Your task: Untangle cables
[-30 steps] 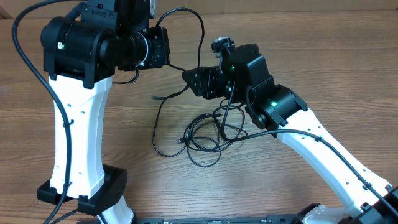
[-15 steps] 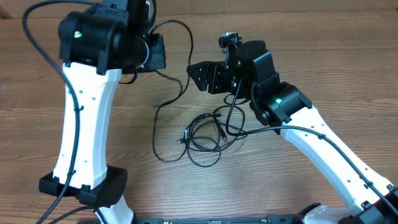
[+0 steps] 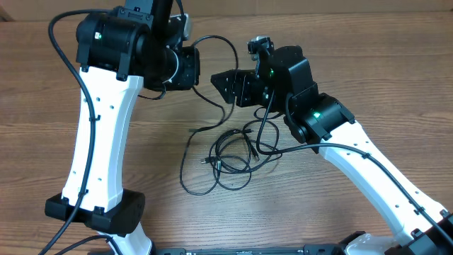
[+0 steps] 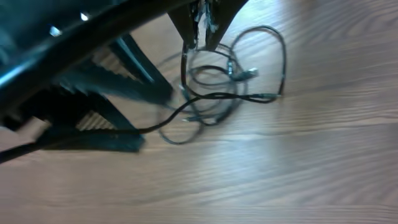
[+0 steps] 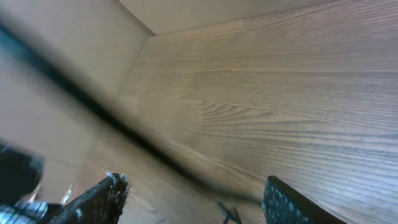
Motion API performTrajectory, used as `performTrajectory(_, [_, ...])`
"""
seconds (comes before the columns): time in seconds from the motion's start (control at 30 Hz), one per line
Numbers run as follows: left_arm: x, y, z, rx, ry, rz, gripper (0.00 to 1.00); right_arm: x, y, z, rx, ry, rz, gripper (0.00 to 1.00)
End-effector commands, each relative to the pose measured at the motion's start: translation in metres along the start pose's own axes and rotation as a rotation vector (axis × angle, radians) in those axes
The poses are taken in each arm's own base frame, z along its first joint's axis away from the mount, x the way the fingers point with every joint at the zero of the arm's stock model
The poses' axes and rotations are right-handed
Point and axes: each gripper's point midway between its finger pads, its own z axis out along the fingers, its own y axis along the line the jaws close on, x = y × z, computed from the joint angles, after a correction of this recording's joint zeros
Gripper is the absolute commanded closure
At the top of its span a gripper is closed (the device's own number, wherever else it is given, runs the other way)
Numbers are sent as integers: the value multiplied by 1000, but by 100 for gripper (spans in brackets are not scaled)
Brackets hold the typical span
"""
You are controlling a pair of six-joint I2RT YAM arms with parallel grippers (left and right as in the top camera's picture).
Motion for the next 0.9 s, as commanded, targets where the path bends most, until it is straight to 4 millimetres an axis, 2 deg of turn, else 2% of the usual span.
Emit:
performTrajectory(0.0, [9, -22, -26, 120, -32, 57, 96, -8, -18, 1, 89, -47, 1, 34])
performTrajectory(0.1, [10, -22, -30, 117, -44, 60, 96, -9, -27, 0, 143, -60, 5, 54])
performTrajectory(0.13, [9, -20, -30, 104, -49, 60, 96, -9, -32, -1, 167, -62, 7, 72])
performTrajectory(0.17, [9, -18, -30, 96, -51, 59, 96, -9, -34, -1, 177, -62, 8, 81])
performTrajectory(0.2, [7, -14, -29, 72, -58, 58, 96, -7, -37, -2, 185, -53, 14, 96])
performTrajectory(0.3, [5, -9, -29, 39, -67, 56, 96, -2, -37, -2, 181, -32, 18, 96])
performTrajectory(0.47, [-3, 16, -29, -108, -106, 49, 93, 4, -14, -3, 55, 19, 82, 96])
performTrajectory(0.53, [-4, 18, -27, -116, -103, 49, 82, -1, -7, -9, 23, 9, 149, 96])
performTrajectory(0.57, [-4, 18, -26, -117, -100, 48, 71, -6, -3, -14, 6, -4, 181, 96])
performTrajectory(0.67, [-4, 19, -24, -117, -95, 48, 64, -31, 15, -37, -80, -66, 208, 96])
performTrajectory(0.73, [-3, 16, -24, -103, -89, 61, 43, -46, 20, -52, -103, -108, 198, 96])
performTrajectory(0.87, [2, 9, -19, -57, -57, 92, 20, -66, 26, -80, -125, -180, 183, 96])
